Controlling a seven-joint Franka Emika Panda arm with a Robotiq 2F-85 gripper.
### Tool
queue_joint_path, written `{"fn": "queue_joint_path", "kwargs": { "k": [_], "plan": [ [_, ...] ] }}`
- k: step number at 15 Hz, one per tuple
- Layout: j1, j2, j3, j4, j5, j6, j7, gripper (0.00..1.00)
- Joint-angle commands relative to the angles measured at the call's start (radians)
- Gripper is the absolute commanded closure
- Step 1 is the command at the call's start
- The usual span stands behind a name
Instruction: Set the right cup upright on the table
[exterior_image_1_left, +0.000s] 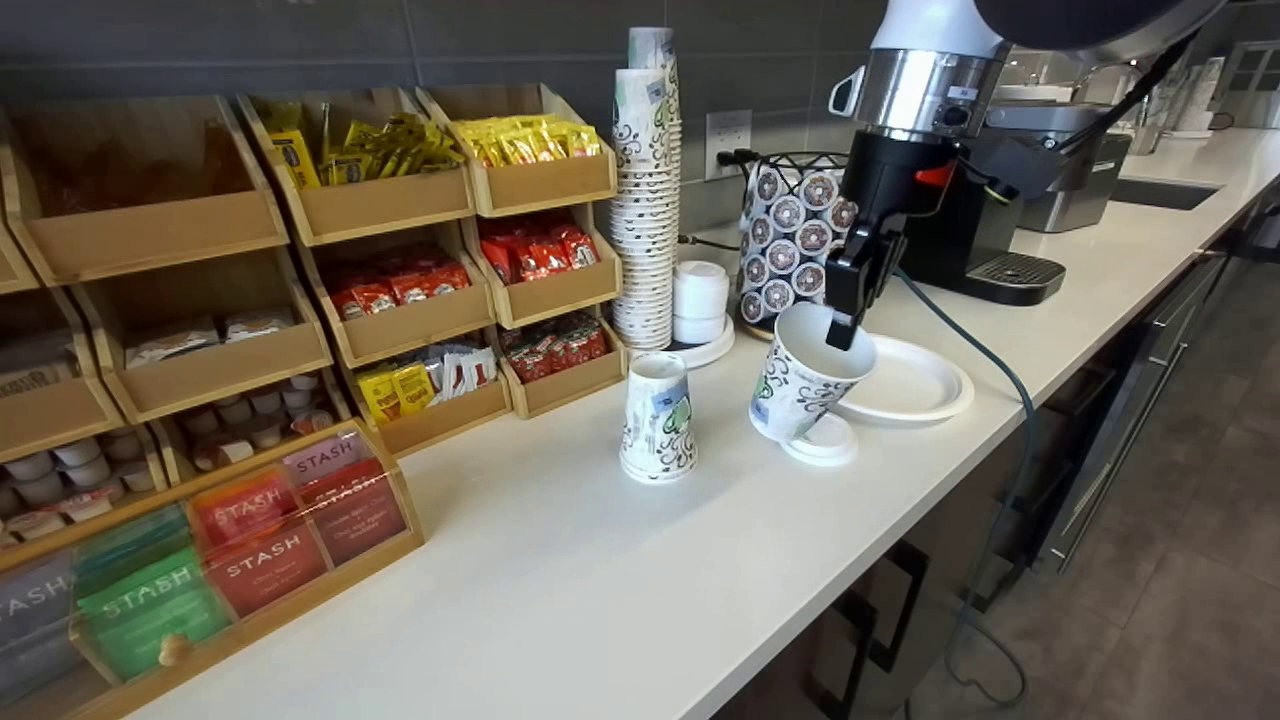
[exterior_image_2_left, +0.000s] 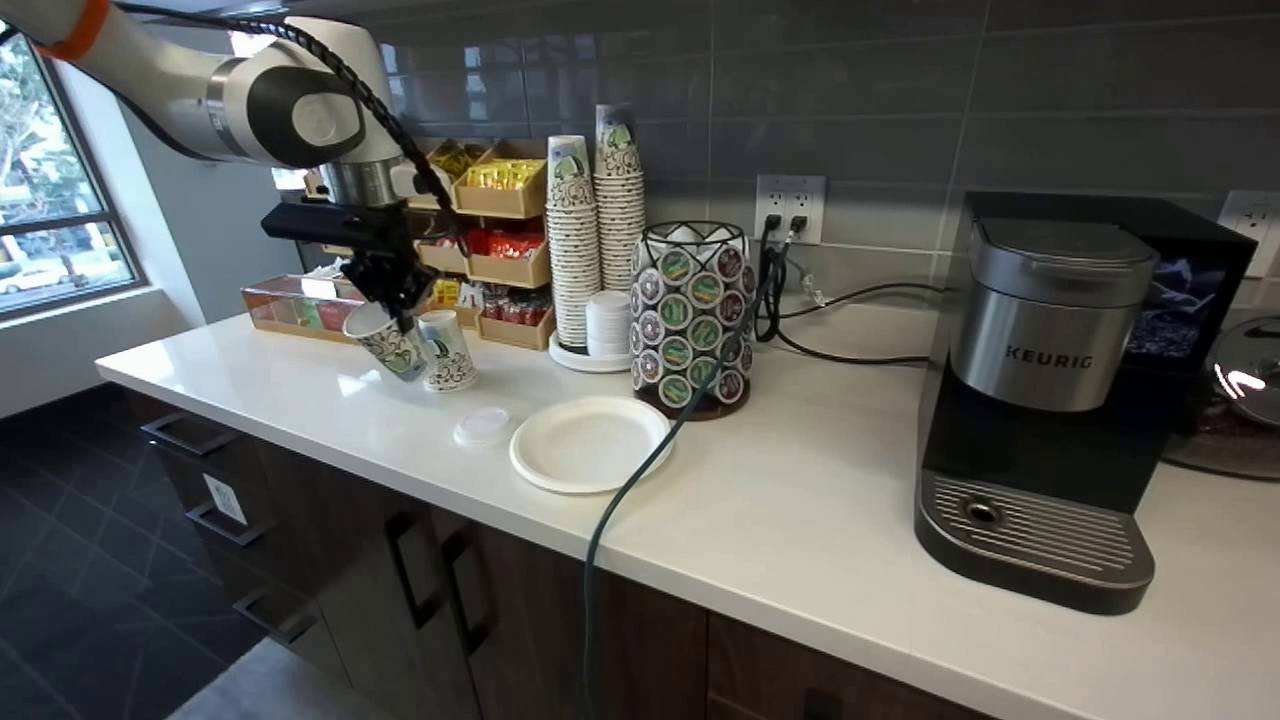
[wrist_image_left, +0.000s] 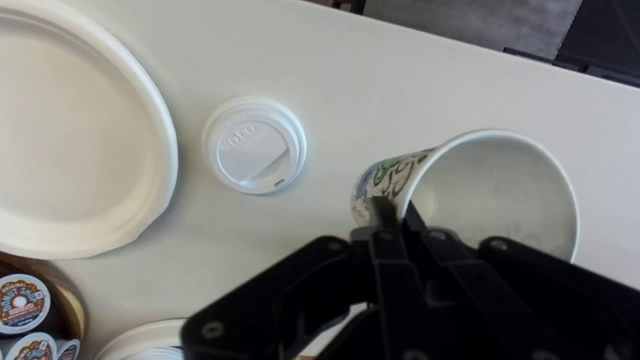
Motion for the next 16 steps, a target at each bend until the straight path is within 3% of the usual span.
{"fn": "queue_joint_path", "kwargs": {
  "k": [1,4,11,16],
  "plan": [
    [-0.006,0.0,0.008,0.001,0.0,-0.002,0.001,0.95],
    [-0.005,0.0,0.01,0.002,-0.001,-0.003,0.001,0.95],
    [-0.02,0.075,-0.002,0.166,0.11,-0.333,0.0,0.97],
    [-0.048,0.182,-0.013,0.259,0.141,-0.392,0.048,0.97]
  ]
}}
